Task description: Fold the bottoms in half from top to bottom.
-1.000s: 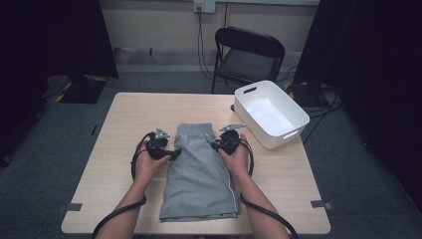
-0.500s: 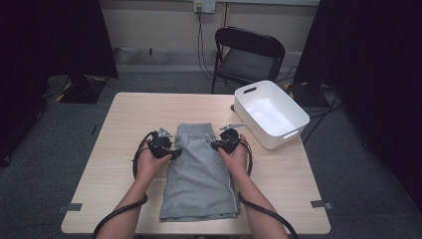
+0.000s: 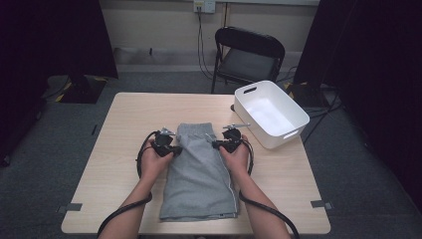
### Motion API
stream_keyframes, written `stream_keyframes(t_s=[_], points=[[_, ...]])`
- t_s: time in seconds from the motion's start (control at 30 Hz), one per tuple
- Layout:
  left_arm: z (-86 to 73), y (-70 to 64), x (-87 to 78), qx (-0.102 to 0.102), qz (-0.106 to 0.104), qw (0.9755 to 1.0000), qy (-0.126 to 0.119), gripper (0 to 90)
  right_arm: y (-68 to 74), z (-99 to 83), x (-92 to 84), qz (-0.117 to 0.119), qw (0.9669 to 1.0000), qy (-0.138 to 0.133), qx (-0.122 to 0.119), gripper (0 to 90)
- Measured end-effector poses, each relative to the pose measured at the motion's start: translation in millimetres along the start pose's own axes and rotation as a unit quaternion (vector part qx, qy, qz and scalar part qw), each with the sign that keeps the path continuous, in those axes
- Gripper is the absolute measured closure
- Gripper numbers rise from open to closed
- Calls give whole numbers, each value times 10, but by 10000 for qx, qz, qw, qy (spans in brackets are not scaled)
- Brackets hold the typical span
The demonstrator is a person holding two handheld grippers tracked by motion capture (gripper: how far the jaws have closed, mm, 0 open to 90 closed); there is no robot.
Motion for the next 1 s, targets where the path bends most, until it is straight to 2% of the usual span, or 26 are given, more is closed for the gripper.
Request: stream_keyframes(t_s=[0.07,0.23,0.43,0.5,0.53,0.6,0.63,0.67,0.7,0.73,0.8,0.9,0.97,1.0], points=[[-3,13,-6,-98,-50,9999,-25,863,-6,5,-6,37,10000,-13,34,802],[48,-20,-64,-167,-153,9997,-120,867,-21,31,-50,190,9995,-170,178,806],[106,-35,-126,-250,-179,9994,-134,871,-22,74,-112,183,9997,-172,21,806],[81,7,-104,-366,-95,9992,-115,864,-32,42,-98,102,9998,-108,-157,803],[68,31,-88,-429,-29,9990,-146,851,-33,27,-92,82,9998,-82,-171,801],[55,66,-52,-396,72,9991,-145,685,-35,7,-80,88,9996,-125,-222,793],[63,90,-35,-386,198,9988,-211,610,-38,-1,-78,96,9996,-143,-202,793],[80,96,-31,-443,184,9985,-253,517,-38,-8,-74,66,9996,-122,-245,793],[103,103,-32,-527,130,9981,-304,497,-35,-16,-71,22,9995,-73,-300,794],[133,119,-33,-611,178,9973,-377,483,-32,-16,-69,-3,9994,-45,-357,795],[170,160,-13,-522,337,9975,-343,446,-29,-13,-65,-21,9993,-15,-373,795],[183,182,38,-446,360,9980,-249,452,-25,-15,-59,-52,9992,4,-405,795],[180,190,74,-561,260,9979,-188,505,-22,-16,-56,-85,9990,-10,-439,795],[176,192,86,-548,261,9980,-196,527,-21,-19,-56,-82,9989,-12,-454,795]])
Point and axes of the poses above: each handheld gripper's, and its own axes: x roughly forward along the jaws, z roughly out of its top, y roughly to its left, the point moved 7 cm from there along x, roughly forward along the jaws, and after that the axes turned 7 degrees about -x, right-handed, at the moved point
